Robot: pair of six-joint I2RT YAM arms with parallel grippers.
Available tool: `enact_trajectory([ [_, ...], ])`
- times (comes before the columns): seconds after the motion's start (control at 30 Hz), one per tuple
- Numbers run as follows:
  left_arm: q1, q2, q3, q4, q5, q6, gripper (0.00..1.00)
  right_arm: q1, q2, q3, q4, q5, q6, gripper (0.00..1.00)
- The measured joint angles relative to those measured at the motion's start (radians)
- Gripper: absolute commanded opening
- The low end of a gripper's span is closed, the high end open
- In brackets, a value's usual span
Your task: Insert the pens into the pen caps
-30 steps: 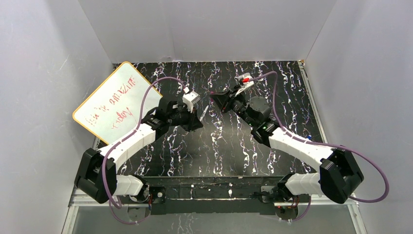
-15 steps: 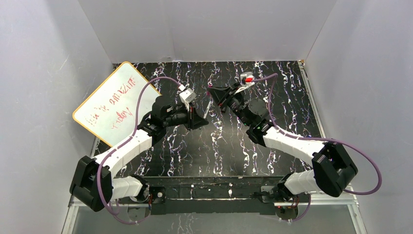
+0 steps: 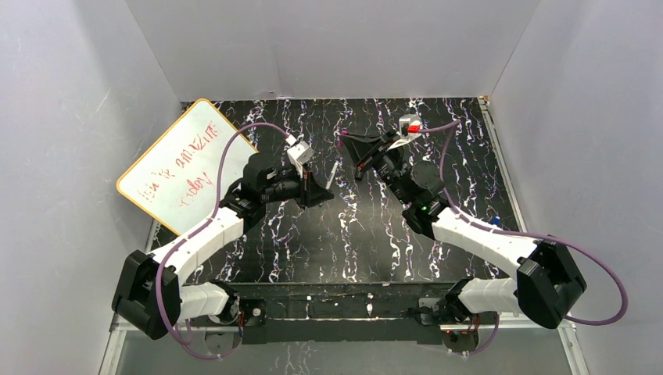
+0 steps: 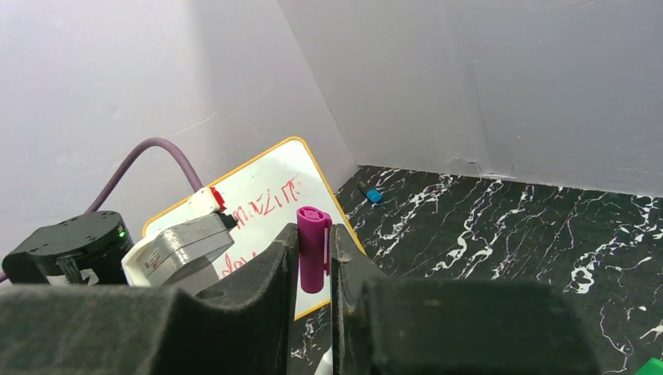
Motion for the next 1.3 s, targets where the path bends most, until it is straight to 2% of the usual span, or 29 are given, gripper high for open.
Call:
enact_trajectory([
  [0.63, 0.013, -0.019, 0.0, -0.007, -0.003, 0.007, 0.0, 0.001, -0.014, -0.052, -0.069, -0.005, 0.04, 0.2],
  [1.3, 0.016, -0.019, 0.0, -0.007, -0.003, 0.011, 0.0, 0.001, -0.008, -0.056, -0.002, -0.04, 0.054, 0.2],
])
